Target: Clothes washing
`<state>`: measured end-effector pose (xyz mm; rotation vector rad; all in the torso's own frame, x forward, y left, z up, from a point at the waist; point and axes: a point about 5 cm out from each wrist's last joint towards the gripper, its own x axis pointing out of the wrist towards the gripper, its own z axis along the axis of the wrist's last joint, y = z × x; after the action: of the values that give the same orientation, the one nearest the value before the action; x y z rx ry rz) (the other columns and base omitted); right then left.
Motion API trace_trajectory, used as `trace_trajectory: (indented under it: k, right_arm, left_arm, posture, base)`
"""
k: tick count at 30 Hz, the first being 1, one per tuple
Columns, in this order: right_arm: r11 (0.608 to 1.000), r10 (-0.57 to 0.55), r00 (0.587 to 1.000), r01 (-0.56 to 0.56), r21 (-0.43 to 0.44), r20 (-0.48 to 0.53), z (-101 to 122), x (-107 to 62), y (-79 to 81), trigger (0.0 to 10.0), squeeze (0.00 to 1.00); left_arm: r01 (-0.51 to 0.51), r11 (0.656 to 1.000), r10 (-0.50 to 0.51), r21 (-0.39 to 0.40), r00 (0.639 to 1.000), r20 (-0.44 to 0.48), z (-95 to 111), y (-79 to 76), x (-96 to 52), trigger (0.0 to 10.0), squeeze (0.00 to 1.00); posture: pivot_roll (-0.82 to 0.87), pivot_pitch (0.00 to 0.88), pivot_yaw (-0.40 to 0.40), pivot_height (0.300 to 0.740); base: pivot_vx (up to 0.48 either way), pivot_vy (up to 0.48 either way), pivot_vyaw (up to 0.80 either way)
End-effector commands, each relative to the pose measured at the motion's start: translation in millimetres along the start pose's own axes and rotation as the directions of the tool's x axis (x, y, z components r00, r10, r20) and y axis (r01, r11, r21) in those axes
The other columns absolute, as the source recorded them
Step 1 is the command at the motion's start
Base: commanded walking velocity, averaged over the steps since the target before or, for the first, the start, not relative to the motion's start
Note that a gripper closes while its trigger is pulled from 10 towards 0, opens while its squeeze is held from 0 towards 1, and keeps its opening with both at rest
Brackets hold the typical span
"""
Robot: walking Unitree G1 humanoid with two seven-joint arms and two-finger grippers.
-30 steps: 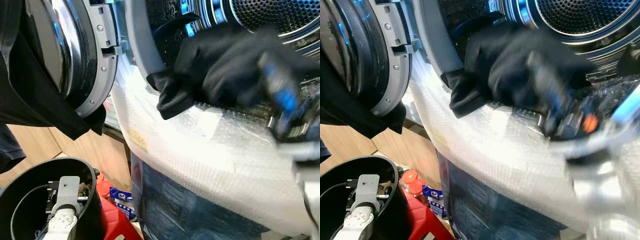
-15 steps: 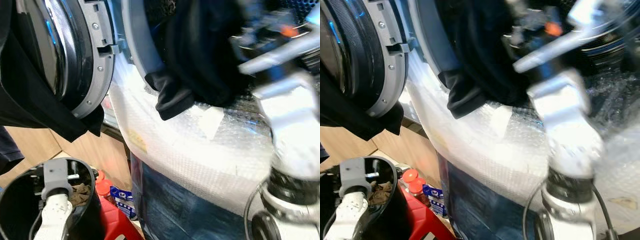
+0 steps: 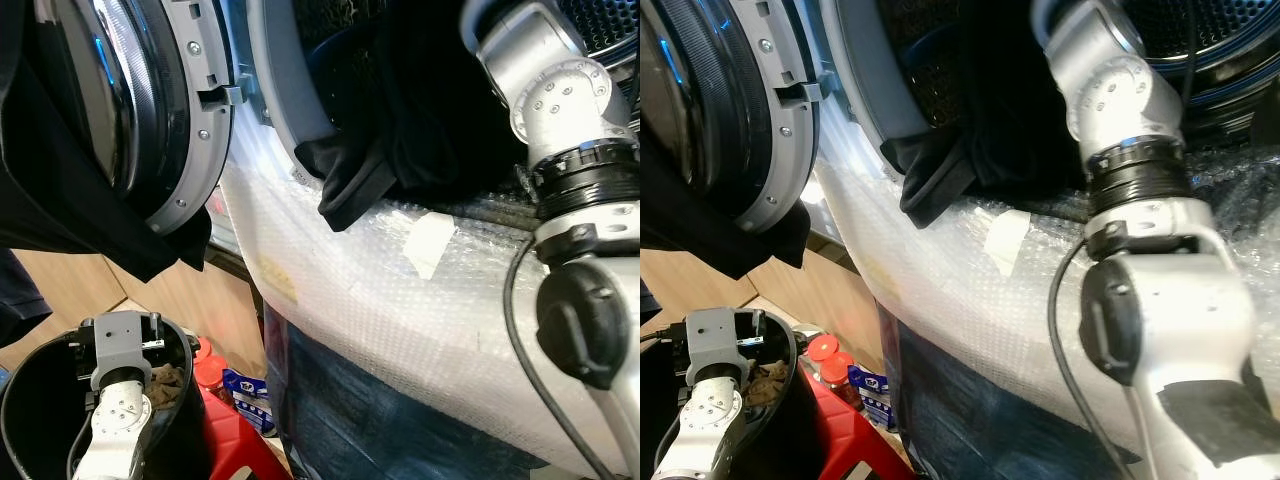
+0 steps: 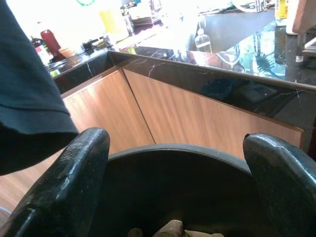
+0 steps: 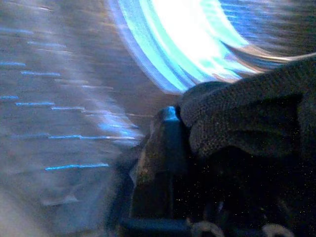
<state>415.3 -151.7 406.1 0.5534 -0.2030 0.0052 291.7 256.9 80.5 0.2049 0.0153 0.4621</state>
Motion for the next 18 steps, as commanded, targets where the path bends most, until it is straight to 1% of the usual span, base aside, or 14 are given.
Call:
trace_trajectory:
  k: [1,2,3,4,7,8,10,12,13,16,17,18]
  right_arm:
    - [0.996,-0.092,0.995,0.092,0.011,0.027,8.4,0.8,-3.9,0.0,0.00]
    - [0.996,-0.094,0.995,0.094,0.011,0.027,8.6,1.0,-3.7,0.0,0.00]
    - [0.992,-0.126,0.992,0.125,0.014,0.030,8.6,1.3,-8.2,10.0,0.00]
    - [0.985,-0.171,0.985,0.170,0.024,0.020,5.3,1.9,-16.1,10.0,0.00]
    - [0.988,-0.154,0.988,0.154,0.020,0.009,1.0,2.8,-14.9,10.0,0.00]
    - [0.992,-0.119,0.993,0.119,-0.029,-0.007,-5.4,3.3,-10.8,10.0,1.00]
    - [0.992,-0.113,0.994,0.112,-0.057,-0.011,-7.6,3.5,-9.4,10.0,1.00]
    - [0.991,-0.111,0.994,0.110,-0.078,-0.003,-5.8,3.6,-7.7,10.0,1.00]
    - [0.989,-0.102,0.995,0.102,-0.103,0.006,-3.9,3.6,-6.2,10.0,1.00]
    - [0.967,-0.035,0.998,0.045,-0.250,0.047,8.5,2.8,4.8,10.0,1.00]
    - [0.962,-0.031,0.998,0.046,-0.268,0.059,11.1,2.7,5.5,10.0,1.00]
    - [0.952,-0.023,0.997,0.045,-0.303,0.075,14.4,2.4,6.2,10.0,1.00]
  left_arm:
    - [0.005,1.000,-0.005,0.010,1.000,0.003,-0.8,-0.5,-0.6,10.0,0.00]
    - [0.005,1.000,-0.005,0.010,1.000,0.003,-0.7,-0.5,-0.7,10.0,0.00]
    - [0.006,1.000,-0.006,0.011,1.000,0.003,-0.9,-0.2,-1.1,10.0,0.00]
    - [0.008,1.000,-0.008,0.013,1.000,0.000,-1.8,0.2,-1.8,10.0,0.00]
    - [0.011,1.000,-0.010,0.016,1.000,-0.008,-2.7,0.6,-2.0,10.0,0.00]
    - [0.013,1.000,-0.012,0.018,1.000,-0.010,-3.0,0.9,-1.8,10.0,0.00]
    - [0.020,1.000,-0.020,0.021,1.000,-0.011,-3.2,0.4,-1.9,10.0,0.00]
    - [0.031,0.999,-0.031,0.024,0.999,-0.016,-4.1,-0.7,-2.2,10.0,0.00]
    - [0.035,0.999,-0.034,0.026,0.999,-0.021,-4.9,-1.4,-2.6,10.0,0.00]
    - [0.043,0.999,-0.042,0.025,0.998,-0.042,-8.5,-2.9,-4.4,10.0,0.00]
    - [0.050,0.998,-0.049,0.026,0.998,-0.044,-8.8,-3.5,-4.6,10.0,0.00]
    - [0.068,0.997,-0.066,0.033,0.997,-0.047,-9.2,-5.1,-4.9,10.0,0.00]
  posture:
    - [0.16,0.000,0.053,0.740]
    - [0.16,0.000,0.053,0.740]
    - [0.16,0.000,0.056,0.740]
    - [0.16,0.000,0.054,0.740]
    - [0.17,0.000,0.058,0.740]
    - [0.16,0.000,0.063,0.740]
    - [0.15,0.000,0.061,0.740]
    - [0.15,0.000,0.062,0.740]
    - [0.15,0.000,0.061,0.740]
    - [0.14,0.000,0.066,0.740]
    - [0.14,0.000,0.070,0.740]
    - [0.14,0.000,0.070,0.740]
  base:
    - [0.000,0.000,0.00]
    - [0.000,0.000,0.00]
    - [0.000,0.000,0.00]
    - [0.000,0.000,0.00]
    - [0.000,0.000,0.00]
    - [0.000,0.000,0.00]
    - [0.000,0.000,0.00]
    - [0.000,0.000,0.00]
    - [0.000,0.000,0.00]
    - [0.000,0.000,0.00]
    - [0.000,0.000,0.00]
    - [0.000,0.000,0.00]
